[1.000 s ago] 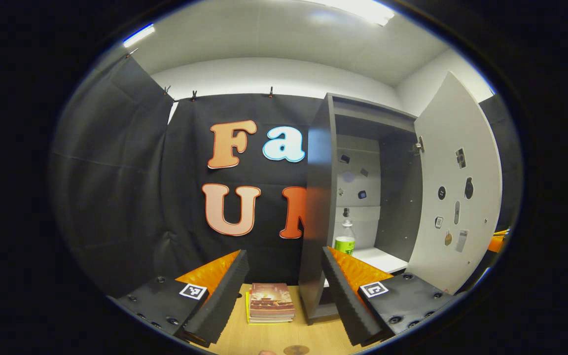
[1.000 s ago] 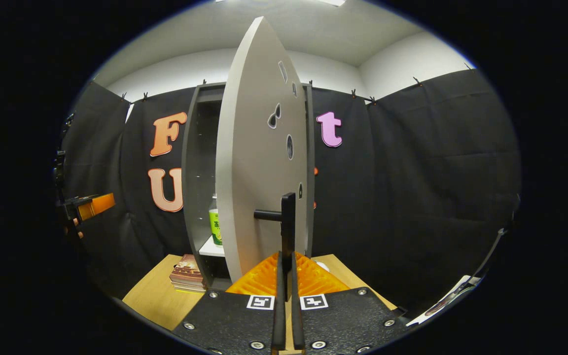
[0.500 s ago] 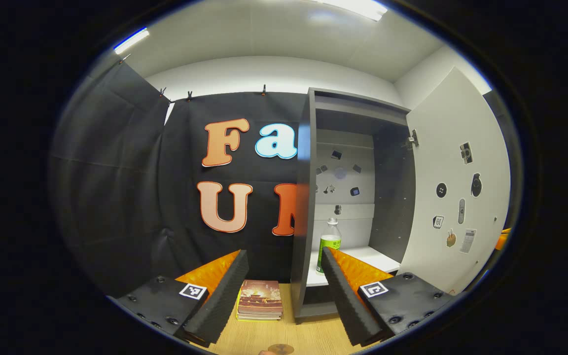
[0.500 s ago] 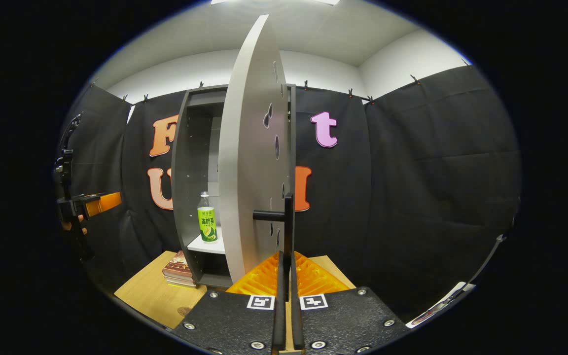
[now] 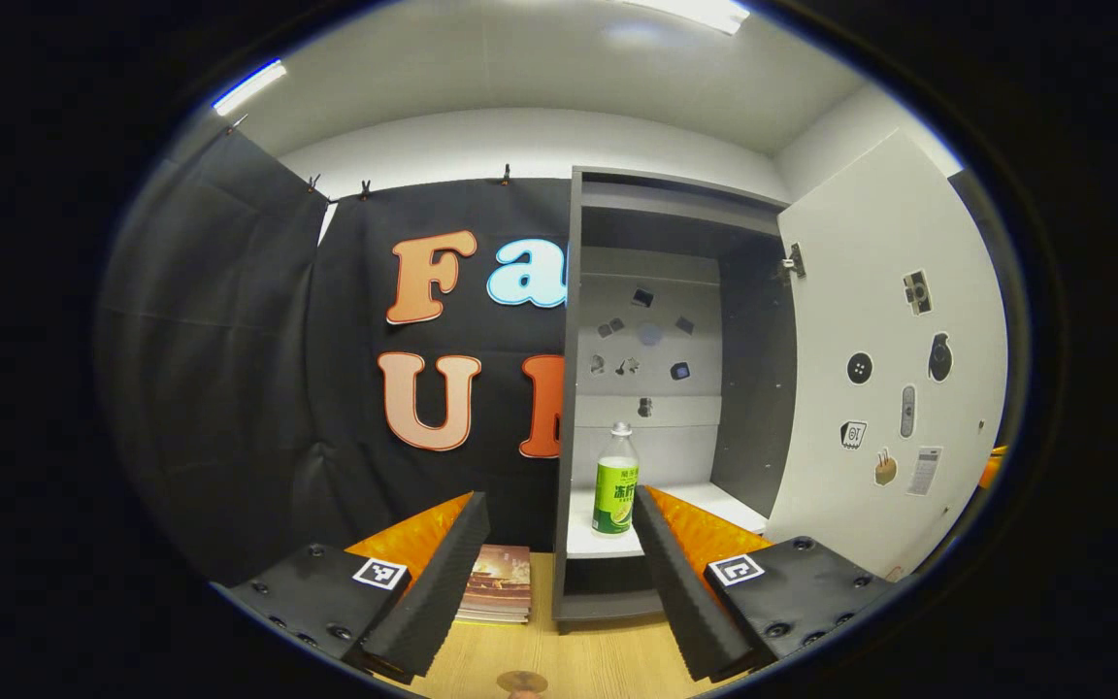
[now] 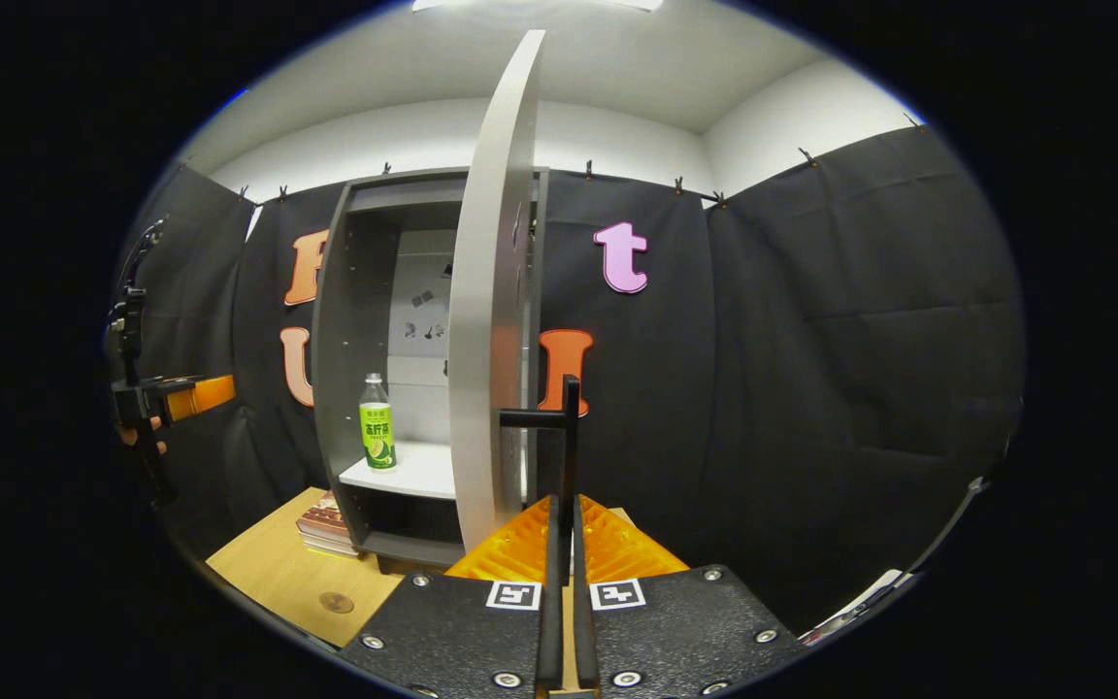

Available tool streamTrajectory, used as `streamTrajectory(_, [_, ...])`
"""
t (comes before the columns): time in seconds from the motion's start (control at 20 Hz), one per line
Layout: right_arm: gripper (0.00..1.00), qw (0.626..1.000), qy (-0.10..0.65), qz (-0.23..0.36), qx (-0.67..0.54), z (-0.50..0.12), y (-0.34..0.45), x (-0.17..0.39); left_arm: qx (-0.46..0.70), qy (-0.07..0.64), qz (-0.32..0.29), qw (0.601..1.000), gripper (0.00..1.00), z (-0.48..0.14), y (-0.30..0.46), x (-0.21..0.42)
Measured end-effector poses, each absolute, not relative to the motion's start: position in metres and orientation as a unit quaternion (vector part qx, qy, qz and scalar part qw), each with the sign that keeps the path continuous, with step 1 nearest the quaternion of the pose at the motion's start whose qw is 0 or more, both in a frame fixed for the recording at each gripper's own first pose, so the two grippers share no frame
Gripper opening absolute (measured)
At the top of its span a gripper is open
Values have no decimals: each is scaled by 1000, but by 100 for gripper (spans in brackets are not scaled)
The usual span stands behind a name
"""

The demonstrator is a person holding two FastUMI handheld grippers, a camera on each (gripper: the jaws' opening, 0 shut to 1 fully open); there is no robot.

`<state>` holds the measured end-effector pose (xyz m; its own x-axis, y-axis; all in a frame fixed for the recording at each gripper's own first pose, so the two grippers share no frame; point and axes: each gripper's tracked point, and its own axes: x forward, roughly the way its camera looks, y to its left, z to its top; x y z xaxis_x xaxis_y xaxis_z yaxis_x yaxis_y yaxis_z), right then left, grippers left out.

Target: Open the cabinet door with the right hand, grasp the bottle in the cabinet with the left hand and place it on the coaster, then close the cabinet door with the right hand.

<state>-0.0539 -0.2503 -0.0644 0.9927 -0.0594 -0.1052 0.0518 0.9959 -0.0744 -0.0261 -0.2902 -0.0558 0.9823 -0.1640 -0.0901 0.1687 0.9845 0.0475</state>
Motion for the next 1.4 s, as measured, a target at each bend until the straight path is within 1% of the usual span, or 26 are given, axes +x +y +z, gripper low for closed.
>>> streamTrajectory(0.2, [4, 999, 51, 2, -20, -67, -247, -59, 26, 42, -78, 996, 98, -56, -302, -33])
streamTrajectory(0.35, [4, 999, 50, 7, -18, -66, -254, -66, 29, 39, -74, 996, 99, -54, -310, -36])
streamTrajectory(0.45, [4, 999, 48, 8, -6, -62, -260, -73, 31, 33, -70, 997, 97, -53, -311, -33])
streamTrajectory(0.6, [4, 999, 43, -5, 6, -58, -283, -85, 42, 23, -70, 996, 98, -51, -322, -25])
streamTrajectory(0.65, [4, 999, 41, -13, 8, -58, -291, -88, 47, 17, -66, 997, 96, -51, -324, -18])
streamTrajectory(0.7, [4, 999, 40, -22, 11, -58, -300, -89, 52, 14, -61, 997, 96, -53, -327, -12])
streamTrajectory(0.85, [4, 998, 49, -44, 22, -70, -322, -89, 53, 9, -62, 997, 98, -63, -344, 9])
streamTrajectory(1.05, [10, 996, 69, -61, 15, -84, -342, -85, 46, 5, -78, 996, 97, -81, -370, 37])
streamTrajectory(1.15, [22, 995, 76, -68, 17, -91, -348, -79, 57, 10, -82, 995, 97, -91, -382, 52])
streamTrajectory(1.2, [34, 994, 79, -71, 19, -93, -352, -78, 64, 13, -84, 994, 97, -97, -387, 59])
streamTrajectory(1.25, [39, 994, 81, -76, 21, -95, -358, -76, 70, 15, -85, 994, 97, -102, -392, 67])
streamTrajectory(1.3, [55, 993, 82, -82, 21, -95, -363, -74, 72, 17, -90, 993, 97, -107, -398, 74])
streamTrajectory(1.35, [57, 993, 83, -87, 20, -94, -369, -75, 71, 19, -99, 992, 97, -113, -405, 83])
streamTrajectory(1.4, [70, 992, 83, -92, 19, -94, -374, -76, 70, 24, -104, 992, 96, -118, -411, 89])
